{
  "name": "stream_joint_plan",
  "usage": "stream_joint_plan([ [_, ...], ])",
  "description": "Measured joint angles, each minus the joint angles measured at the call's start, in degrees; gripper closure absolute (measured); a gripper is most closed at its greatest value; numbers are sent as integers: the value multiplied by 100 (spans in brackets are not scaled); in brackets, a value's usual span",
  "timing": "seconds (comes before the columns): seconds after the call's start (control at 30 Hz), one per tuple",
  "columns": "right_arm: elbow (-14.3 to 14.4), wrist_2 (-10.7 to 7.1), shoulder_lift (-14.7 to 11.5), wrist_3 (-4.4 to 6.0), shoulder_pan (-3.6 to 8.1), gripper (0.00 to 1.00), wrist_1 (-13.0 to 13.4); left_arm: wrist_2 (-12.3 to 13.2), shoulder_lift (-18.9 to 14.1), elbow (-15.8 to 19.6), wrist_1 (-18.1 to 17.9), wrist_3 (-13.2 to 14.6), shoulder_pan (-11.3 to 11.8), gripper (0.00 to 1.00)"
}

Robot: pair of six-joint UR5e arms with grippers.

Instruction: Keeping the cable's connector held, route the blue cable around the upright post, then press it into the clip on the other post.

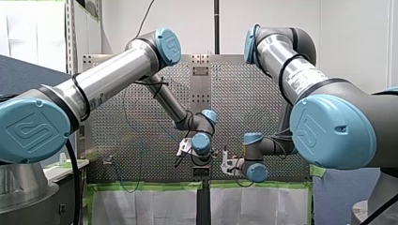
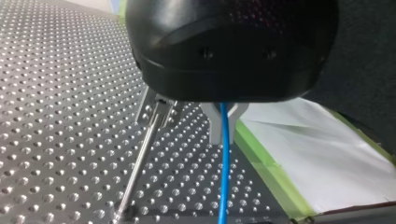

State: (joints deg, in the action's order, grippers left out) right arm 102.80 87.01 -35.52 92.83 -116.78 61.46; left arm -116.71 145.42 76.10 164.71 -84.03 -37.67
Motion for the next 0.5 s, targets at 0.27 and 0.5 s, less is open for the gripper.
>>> stream_joint_plan([
  [0.27, -72, 2, -12, 6, 18, 100, 2, 42, -2, 1, -153, -35, 82, 100],
  [0.5, -147, 16, 26, -11, 94, 100, 6, 175, 0, 2, -198, -88, 165, 100],
])
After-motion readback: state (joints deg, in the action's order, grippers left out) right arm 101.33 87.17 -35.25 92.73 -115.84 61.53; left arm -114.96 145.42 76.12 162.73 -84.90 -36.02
